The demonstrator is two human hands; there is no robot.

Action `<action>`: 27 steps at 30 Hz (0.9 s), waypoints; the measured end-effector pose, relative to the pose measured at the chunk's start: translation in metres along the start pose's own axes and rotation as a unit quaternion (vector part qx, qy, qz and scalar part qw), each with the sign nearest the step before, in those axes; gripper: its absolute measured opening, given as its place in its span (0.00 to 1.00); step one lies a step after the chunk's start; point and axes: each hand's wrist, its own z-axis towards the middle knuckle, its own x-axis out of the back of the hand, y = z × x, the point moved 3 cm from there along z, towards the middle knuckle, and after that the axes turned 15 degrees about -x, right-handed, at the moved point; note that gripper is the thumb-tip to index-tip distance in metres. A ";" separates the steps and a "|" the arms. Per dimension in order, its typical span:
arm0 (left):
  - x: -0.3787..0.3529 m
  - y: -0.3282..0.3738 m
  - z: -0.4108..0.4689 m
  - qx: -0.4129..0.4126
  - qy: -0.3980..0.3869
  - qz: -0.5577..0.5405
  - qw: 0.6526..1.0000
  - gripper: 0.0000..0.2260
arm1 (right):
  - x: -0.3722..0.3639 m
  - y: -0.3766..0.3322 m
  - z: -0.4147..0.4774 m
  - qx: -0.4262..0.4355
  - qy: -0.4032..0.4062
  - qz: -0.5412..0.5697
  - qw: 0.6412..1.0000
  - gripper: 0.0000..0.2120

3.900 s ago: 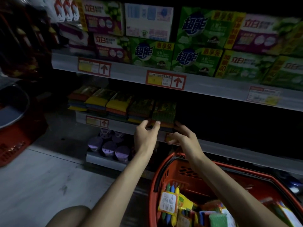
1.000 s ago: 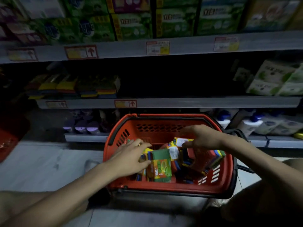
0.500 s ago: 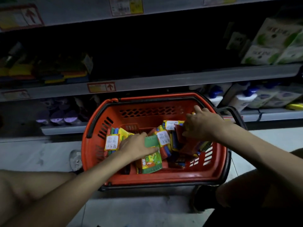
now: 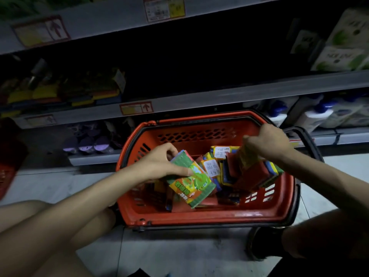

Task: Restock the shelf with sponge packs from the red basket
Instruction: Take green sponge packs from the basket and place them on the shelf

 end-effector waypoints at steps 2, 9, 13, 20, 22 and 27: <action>0.005 0.001 -0.010 0.029 0.027 -0.082 0.996 0.27 | 0.000 0.001 0.002 -0.021 -0.041 0.051 0.998 0.20; -0.030 -0.031 -0.027 0.164 0.141 -0.353 0.910 0.26 | -0.022 0.007 0.000 0.063 -0.077 0.056 0.993 0.27; -0.034 -0.037 -0.022 0.170 0.180 -0.414 0.876 0.31 | -0.029 0.005 -0.009 0.072 -0.108 -0.038 0.991 0.40; -0.027 -0.032 -0.026 0.160 0.189 -0.468 0.848 0.27 | -0.049 0.006 -0.032 0.128 -0.180 -0.174 0.960 0.45; -0.027 -0.029 -0.027 0.157 0.191 -0.474 0.845 0.25 | -0.042 -0.001 -0.033 0.085 -0.252 -0.115 0.957 0.31; -0.022 -0.022 -0.027 0.149 0.215 -0.488 0.832 0.30 | -0.021 -0.013 -0.035 0.090 -0.360 -0.047 0.927 0.21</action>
